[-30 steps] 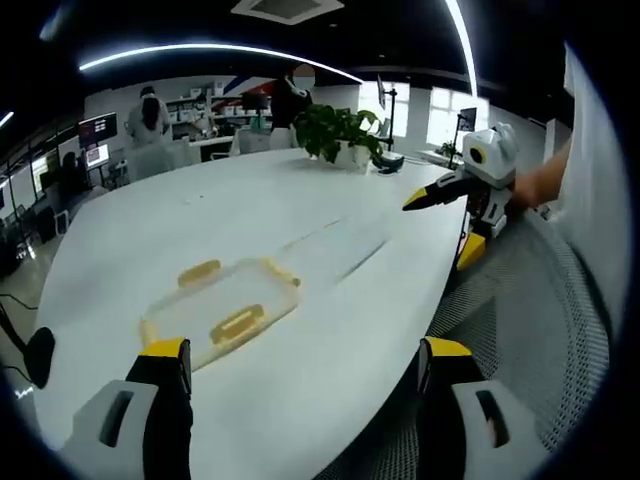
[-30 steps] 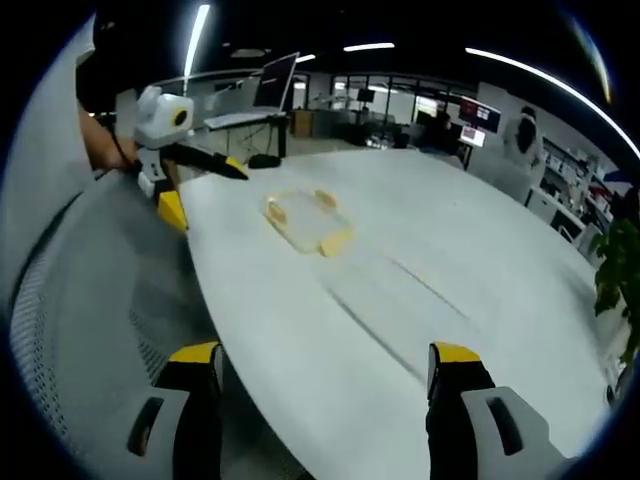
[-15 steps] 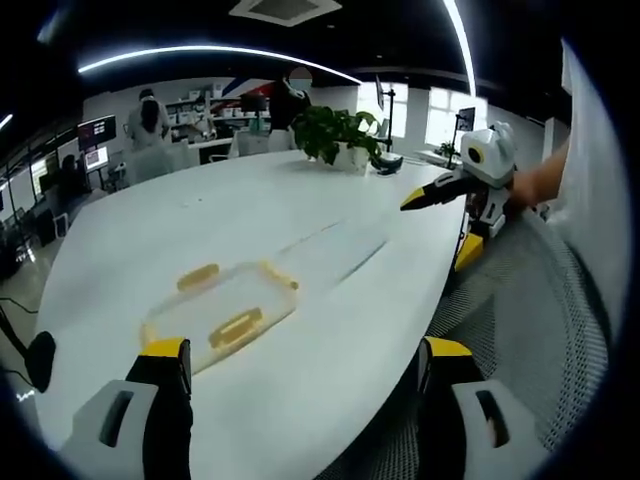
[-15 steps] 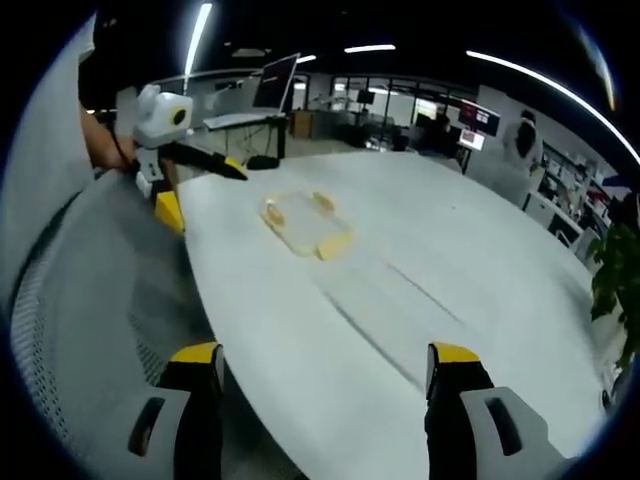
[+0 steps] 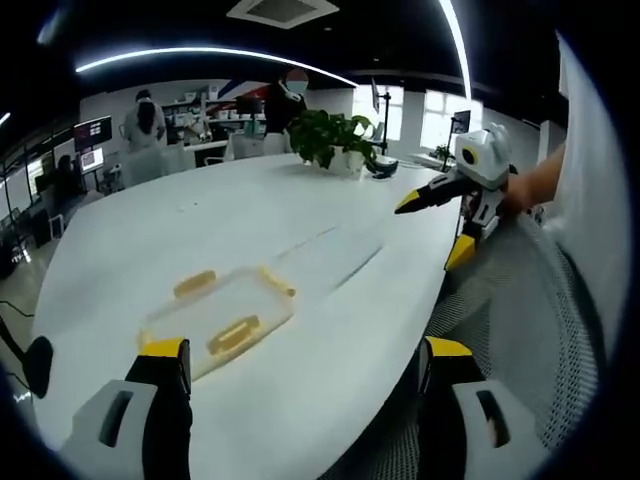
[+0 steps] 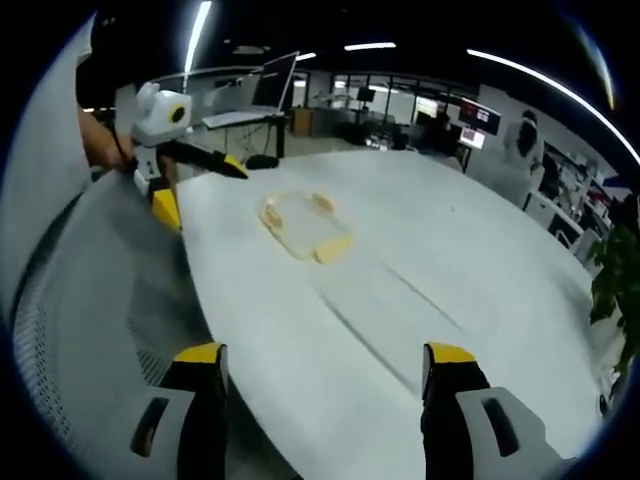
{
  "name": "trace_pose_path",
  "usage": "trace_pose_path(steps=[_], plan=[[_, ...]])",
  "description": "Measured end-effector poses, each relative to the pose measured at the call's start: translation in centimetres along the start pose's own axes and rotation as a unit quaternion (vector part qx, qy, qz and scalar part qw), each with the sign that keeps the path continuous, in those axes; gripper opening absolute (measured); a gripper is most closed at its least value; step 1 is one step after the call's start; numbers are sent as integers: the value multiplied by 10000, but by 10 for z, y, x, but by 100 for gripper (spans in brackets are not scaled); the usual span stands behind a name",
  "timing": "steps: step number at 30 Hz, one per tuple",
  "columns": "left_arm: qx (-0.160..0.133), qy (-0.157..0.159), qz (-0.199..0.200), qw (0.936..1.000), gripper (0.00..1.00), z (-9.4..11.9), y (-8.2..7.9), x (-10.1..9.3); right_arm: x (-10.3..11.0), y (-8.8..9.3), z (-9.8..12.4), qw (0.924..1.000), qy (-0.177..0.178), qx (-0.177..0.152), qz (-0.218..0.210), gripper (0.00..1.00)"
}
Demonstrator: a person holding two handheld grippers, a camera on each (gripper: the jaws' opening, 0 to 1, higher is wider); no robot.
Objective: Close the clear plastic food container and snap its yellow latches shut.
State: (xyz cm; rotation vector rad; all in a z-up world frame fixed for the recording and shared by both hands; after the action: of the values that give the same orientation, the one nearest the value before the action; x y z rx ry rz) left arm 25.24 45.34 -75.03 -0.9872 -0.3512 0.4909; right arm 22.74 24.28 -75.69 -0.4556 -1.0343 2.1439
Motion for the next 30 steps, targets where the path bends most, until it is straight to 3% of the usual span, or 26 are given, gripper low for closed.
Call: trace_pose_path(steps=[30], plan=[[178,1,-75,9998,94,-5,12,29,-5,-23,-28,9993,-222,124,274,71]])
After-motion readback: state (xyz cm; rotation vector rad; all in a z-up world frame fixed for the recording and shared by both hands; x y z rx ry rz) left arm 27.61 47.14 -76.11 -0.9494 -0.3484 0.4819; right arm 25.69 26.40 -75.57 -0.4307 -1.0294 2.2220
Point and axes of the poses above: the point that each gripper's makers call its tool centre point, and the gripper's own axes: z roughly backward along the fingers, x roughly to its left, y roughly out of its underside, the point moved 1 cm from there along z, roughly backward along the fingers, and after that the axes turned 7 degrees about -z, right-handed, at the moved point
